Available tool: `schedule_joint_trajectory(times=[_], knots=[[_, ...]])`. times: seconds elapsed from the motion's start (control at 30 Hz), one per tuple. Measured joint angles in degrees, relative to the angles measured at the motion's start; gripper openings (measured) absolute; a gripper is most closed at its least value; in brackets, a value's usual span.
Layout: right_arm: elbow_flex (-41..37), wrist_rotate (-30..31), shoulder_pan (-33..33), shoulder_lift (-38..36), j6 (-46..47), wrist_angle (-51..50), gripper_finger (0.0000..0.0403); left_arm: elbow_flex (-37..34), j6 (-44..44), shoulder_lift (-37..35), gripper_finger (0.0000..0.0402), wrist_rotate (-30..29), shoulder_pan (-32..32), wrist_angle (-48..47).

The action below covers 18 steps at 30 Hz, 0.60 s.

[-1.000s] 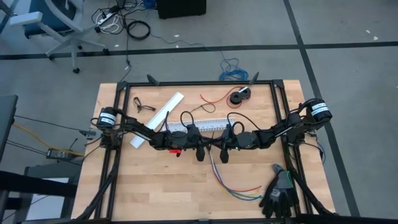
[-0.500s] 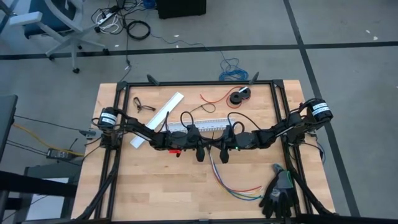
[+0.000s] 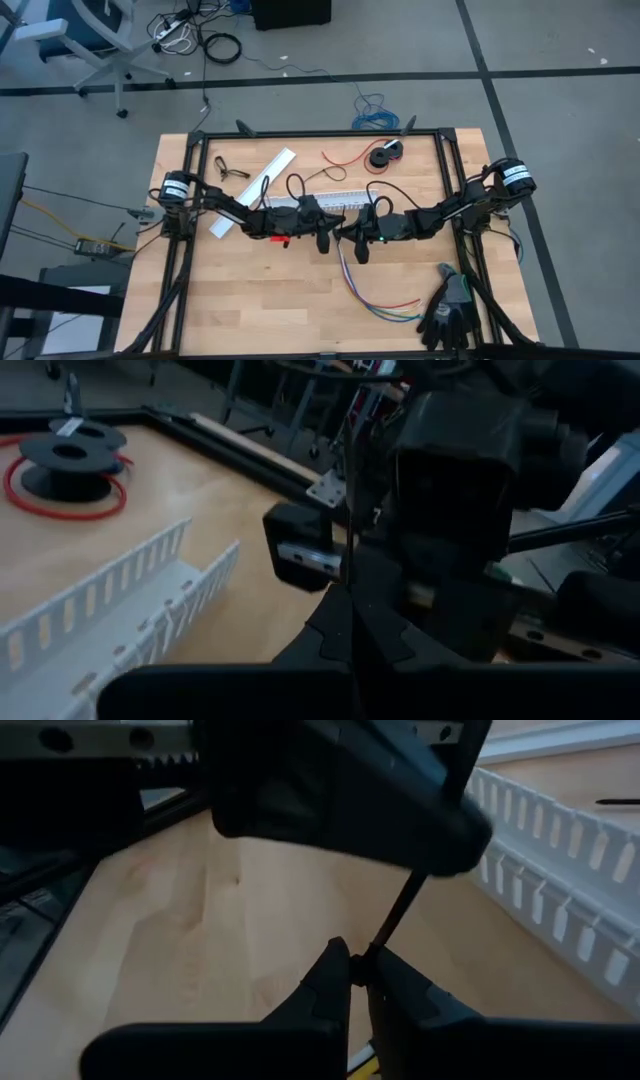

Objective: Ziptie cables
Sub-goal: Wrap the cables together using the left black zip tie

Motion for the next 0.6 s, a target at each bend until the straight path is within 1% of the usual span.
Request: schedule_joint_trajectory(times=[0.33,0.5,0.6], knots=[[-0.1,-4.2,0.1,0.1,4.3,-2.9,0.0019,0.0,0.2,0.0,0.0000,0.0,1.1,2.3],[-0.2,-4.5,0.5,0.2,3.8,-3.0,0.0019,0.1,0.2,-0.1,0.0000,1.5,1.3,2.8],[-0.2,-6.6,0.5,0.2,5.1,-3.2,0.0024,0.2,0.2,-0.1,0.0000,1.7,1.3,2.7]])
